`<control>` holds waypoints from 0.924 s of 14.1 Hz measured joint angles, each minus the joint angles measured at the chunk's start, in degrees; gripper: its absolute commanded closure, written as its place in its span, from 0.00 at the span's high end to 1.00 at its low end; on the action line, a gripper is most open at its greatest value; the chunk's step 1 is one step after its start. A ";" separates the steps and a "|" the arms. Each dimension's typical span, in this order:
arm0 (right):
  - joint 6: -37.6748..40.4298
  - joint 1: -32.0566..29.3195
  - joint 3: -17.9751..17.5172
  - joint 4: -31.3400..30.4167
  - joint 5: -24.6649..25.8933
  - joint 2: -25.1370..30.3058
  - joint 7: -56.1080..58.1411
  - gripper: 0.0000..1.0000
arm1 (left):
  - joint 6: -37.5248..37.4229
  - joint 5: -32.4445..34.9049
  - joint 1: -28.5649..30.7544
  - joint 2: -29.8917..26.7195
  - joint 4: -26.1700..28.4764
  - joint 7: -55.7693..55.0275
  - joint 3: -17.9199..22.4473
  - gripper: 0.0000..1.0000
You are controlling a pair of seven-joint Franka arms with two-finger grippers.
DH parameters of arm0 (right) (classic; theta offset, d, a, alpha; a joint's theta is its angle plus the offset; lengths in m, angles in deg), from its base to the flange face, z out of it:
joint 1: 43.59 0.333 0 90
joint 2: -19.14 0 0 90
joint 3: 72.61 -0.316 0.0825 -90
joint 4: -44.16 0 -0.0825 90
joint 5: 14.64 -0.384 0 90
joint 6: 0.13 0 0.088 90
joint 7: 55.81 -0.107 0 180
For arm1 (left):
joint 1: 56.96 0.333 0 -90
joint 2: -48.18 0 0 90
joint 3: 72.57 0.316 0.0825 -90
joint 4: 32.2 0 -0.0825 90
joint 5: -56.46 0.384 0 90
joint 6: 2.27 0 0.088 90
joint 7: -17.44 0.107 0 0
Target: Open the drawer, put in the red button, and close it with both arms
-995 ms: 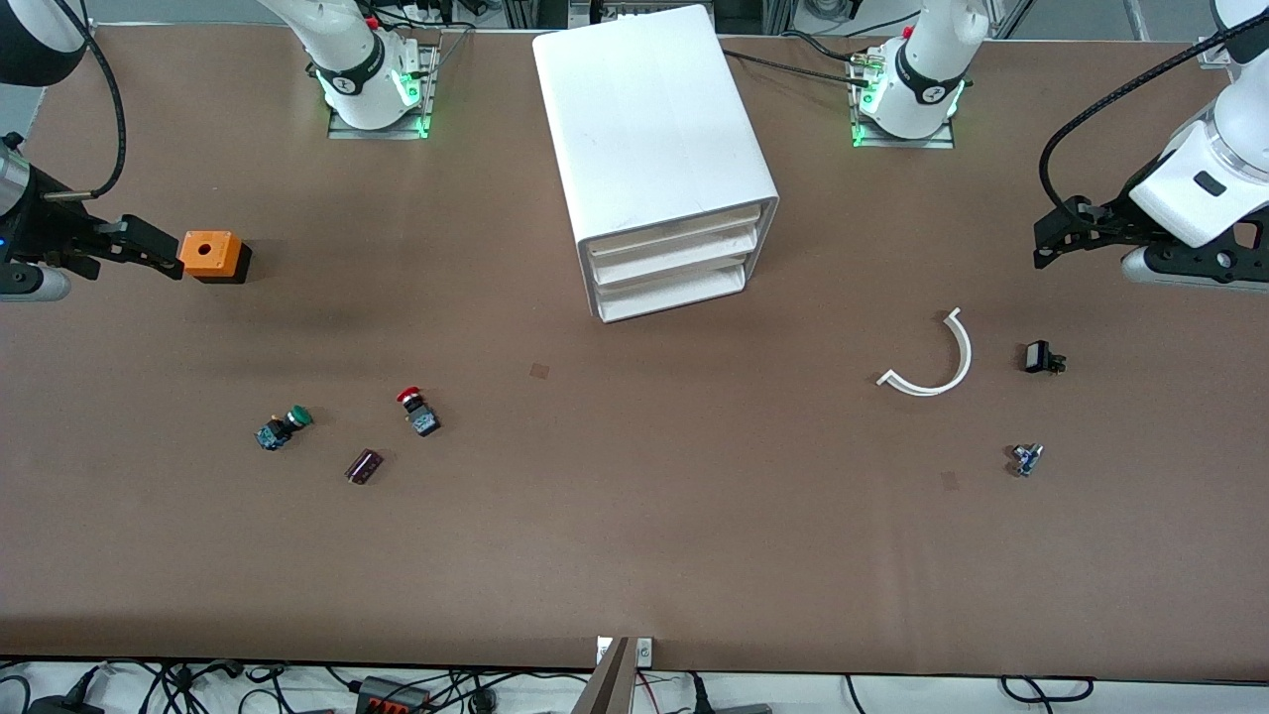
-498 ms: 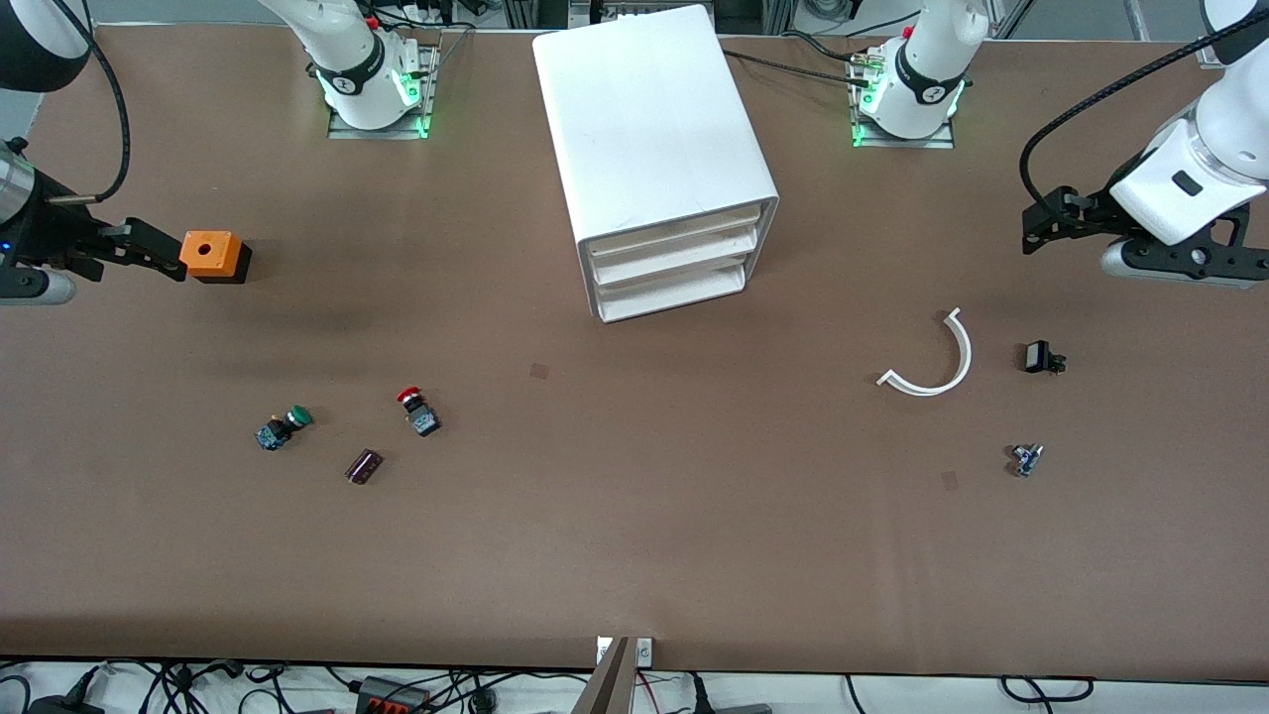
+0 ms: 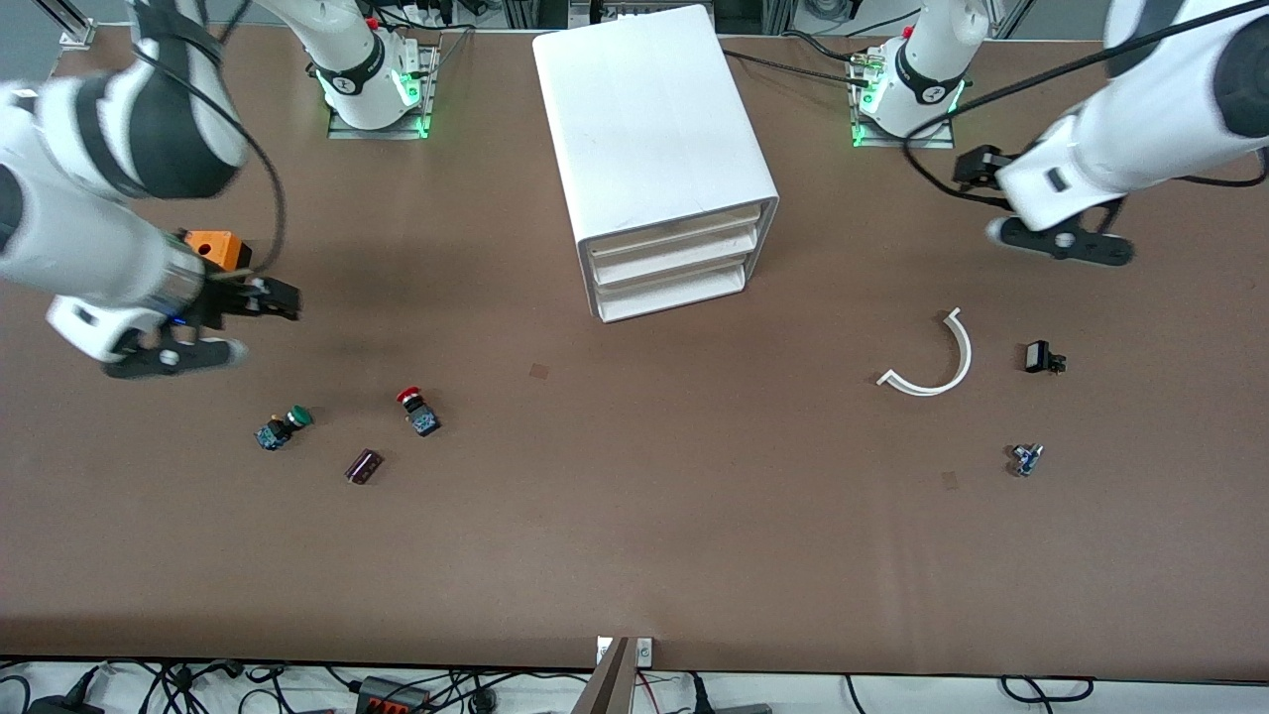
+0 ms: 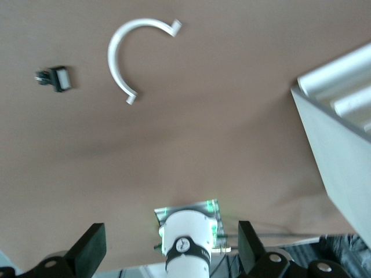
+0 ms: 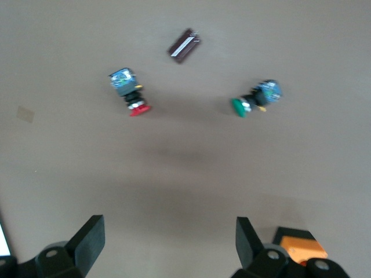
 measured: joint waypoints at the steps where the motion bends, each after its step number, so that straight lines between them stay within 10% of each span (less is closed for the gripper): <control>1: -0.27 0.98 -0.07 0.59 -0.35 -2.19 -0.09 1.00 | -0.19 -0.72 -0.55 0.78 0.03 -0.02 -1.26 1.00; 13: -16.41 2.98 -2.00 12.33 -4.81 -29.39 9.41 1.00 | 23.18 -39.68 2.18 20.84 2.80 26.48 -2.17 1.00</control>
